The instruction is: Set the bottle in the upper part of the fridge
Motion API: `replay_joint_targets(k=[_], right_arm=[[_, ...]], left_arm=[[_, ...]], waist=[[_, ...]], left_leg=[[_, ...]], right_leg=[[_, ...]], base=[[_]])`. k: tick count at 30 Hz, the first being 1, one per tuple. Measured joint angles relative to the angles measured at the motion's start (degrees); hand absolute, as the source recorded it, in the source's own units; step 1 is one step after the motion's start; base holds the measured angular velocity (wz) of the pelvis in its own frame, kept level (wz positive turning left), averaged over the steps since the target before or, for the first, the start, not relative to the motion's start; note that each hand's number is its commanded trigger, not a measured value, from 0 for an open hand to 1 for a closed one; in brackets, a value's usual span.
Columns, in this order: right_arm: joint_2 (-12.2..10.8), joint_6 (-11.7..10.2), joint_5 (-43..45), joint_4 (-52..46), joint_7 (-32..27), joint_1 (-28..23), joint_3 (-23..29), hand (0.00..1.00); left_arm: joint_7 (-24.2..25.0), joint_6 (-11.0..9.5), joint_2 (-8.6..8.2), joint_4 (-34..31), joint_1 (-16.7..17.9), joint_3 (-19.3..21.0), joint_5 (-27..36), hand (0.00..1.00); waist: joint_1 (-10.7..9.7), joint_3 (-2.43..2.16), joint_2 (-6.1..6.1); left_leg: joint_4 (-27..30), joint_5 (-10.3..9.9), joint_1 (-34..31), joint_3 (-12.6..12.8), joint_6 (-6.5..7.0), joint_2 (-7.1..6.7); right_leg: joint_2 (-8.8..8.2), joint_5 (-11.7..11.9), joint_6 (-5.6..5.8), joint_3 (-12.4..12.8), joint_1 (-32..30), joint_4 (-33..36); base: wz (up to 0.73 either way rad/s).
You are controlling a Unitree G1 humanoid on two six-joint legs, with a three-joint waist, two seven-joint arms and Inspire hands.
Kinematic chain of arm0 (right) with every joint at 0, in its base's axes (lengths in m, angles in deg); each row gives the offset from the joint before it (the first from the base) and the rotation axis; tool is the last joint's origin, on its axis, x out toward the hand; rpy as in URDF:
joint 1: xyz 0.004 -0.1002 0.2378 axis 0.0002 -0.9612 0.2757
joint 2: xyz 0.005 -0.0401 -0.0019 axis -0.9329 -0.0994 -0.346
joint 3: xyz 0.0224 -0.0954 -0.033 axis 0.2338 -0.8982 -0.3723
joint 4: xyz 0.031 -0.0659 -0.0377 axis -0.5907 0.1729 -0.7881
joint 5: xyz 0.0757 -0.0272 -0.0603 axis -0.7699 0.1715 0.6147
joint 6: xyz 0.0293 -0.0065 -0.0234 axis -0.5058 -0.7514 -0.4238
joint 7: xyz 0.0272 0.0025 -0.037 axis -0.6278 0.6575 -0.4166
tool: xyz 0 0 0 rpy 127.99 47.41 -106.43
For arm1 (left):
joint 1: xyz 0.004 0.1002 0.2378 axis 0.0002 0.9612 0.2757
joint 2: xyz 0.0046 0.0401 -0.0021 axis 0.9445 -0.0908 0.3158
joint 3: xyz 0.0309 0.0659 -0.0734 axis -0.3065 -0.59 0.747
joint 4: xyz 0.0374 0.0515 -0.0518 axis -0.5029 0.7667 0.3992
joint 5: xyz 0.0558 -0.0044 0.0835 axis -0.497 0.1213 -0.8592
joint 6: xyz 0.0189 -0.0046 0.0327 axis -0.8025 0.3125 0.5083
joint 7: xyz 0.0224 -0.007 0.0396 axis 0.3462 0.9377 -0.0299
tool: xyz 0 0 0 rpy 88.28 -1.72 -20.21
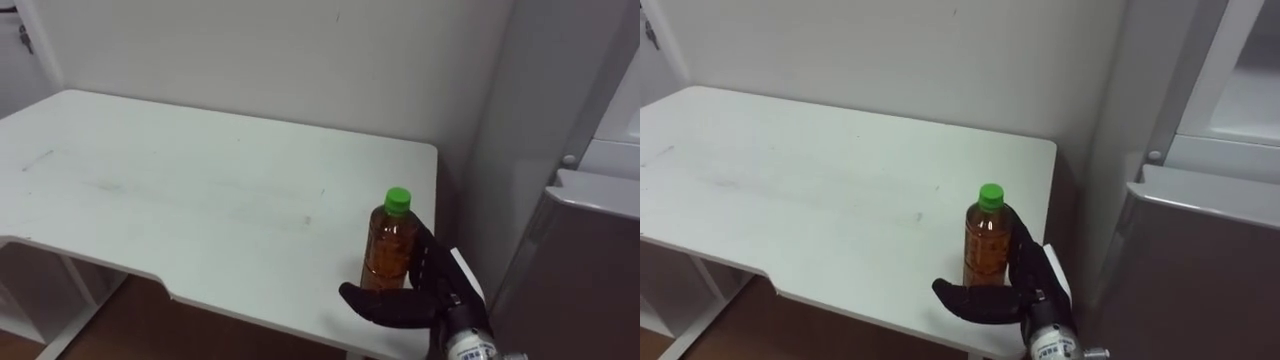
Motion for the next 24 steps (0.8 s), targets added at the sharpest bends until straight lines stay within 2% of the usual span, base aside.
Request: replay_joint_targets(k=[4, 13, 21, 24], right_arm=[[-0.1, 1.0, -0.1, 0.1, -0.6, 0.0, 0.1, 0.0], [-0.2, 1.0, -0.3, 2.6, -1.2, 1.5, 0.1, 0.0], [-0.1, 1.0, -2.3, 2.6, -3.0, 1.5, 0.2, 0.0], [-0.1, 1.0, -4.4, 3.8, -3.5, 1.6, 0.2, 0.0]], left_arm=[[1.4, 1.1, 0.01, -0.1, 0.0, 0.1, -0.5, 0.0], [3.8, 1.2, 0.03, 0.0, 1.1, 0.1, -1.1, 0.0], [3.5, 1.3, 0.02, 0.0, 1.3, 0.2, -1.2, 0.0], [2.8, 2.1, -0.05, 0.0, 1.6, 0.2, -1.2, 0.0]], waist=[[0.1, -0.02, 0.13], [0.4, -0.02, 0.12], [1.6, -0.04, 0.12], [1.6, -0.04, 0.12]], left_leg=[[0.0, 0.1, -0.3, -0.3, 0.14, -0.01], [0.1, 0.4, -0.4, -0.5, 0.09, -0.14], [0.2, 0.4, -0.4, -0.7, 0.11, -0.33], [0.2, 0.5, -0.4, -1.1, 0.16, -0.46]], right_leg=[[-0.11, 0.0, 0.05, -0.2, 0.0, 0.5], [-0.13, 0.0, 0.03, -0.5, -0.1, 0.8], [-0.19, 0.0, 0.04, -0.5, 0.0, 0.8], [-0.29, 0.0, 0.04, -1.0, 0.2, 0.8]], base=[[0.03], [0.0], [0.01], [0.07]])
